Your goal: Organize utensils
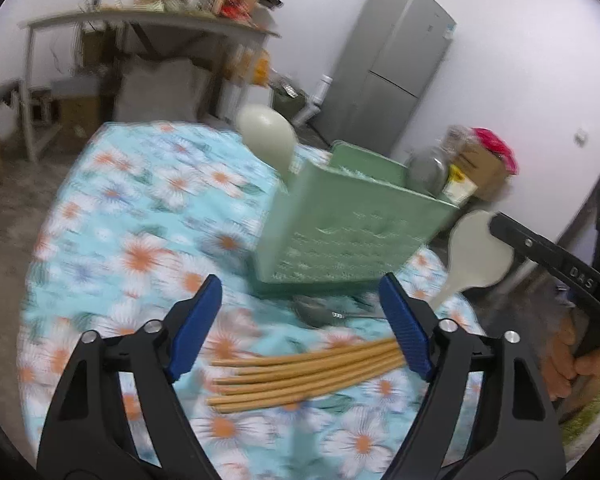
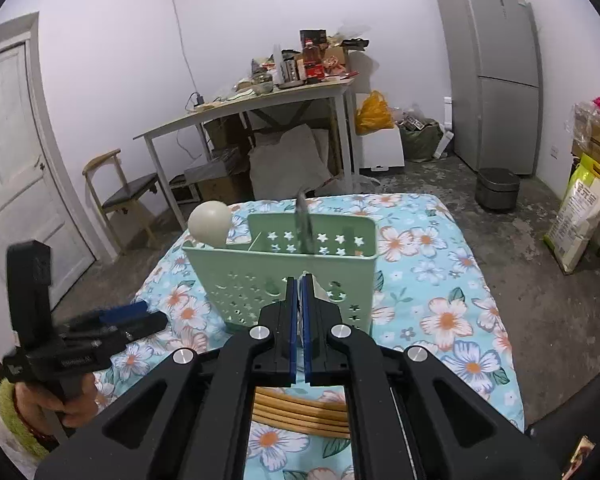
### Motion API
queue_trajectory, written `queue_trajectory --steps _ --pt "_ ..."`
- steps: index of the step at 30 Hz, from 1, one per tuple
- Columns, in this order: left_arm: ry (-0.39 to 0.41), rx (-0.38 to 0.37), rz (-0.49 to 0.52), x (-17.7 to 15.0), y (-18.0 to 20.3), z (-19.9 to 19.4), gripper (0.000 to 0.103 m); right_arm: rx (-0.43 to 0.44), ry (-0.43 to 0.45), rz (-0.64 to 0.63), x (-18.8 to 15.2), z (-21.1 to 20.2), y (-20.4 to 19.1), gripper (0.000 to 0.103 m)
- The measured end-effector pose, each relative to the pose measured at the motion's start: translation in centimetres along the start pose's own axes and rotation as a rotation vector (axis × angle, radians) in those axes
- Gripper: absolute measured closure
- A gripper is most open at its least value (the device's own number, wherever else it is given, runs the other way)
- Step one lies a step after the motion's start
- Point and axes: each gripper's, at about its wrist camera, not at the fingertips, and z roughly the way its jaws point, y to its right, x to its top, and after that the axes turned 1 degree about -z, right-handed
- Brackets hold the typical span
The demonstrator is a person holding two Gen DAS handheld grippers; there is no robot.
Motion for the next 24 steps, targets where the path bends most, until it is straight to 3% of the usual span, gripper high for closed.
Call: queue_trajectory --steps 4,7,16,21,24 --pt "-0.117 -0.103 -0.089 -0.3 -0.4 3.8 0.048 0.005 0.0 0.013 -0.1 0.0 0.4 0.101" --pt "-0.19 -0.136 -0.152 -0.5 -1.0 6.5 0.051 0.011 -0.001 0.012 -0.2 0.1 0.3 0.101" --pt "-0.322 -0.082 -0.227 -1.2 -2.0 11.7 0.073 0.02 0.0 0.007 -0.4 0.3 0.2 0.101" --pt "-0.317 -0.073 -0.266 -1.5 -2.3 12.7 0.081 0.019 -0.005 0.014 -0.4 0.4 0.2 0.101" --pt "-0.307 -0.051 -0.275 -1.8 -2.9 12.8 0.095 0.016 -0.008 0.018 -0.4 0.6 0.3 0.101"
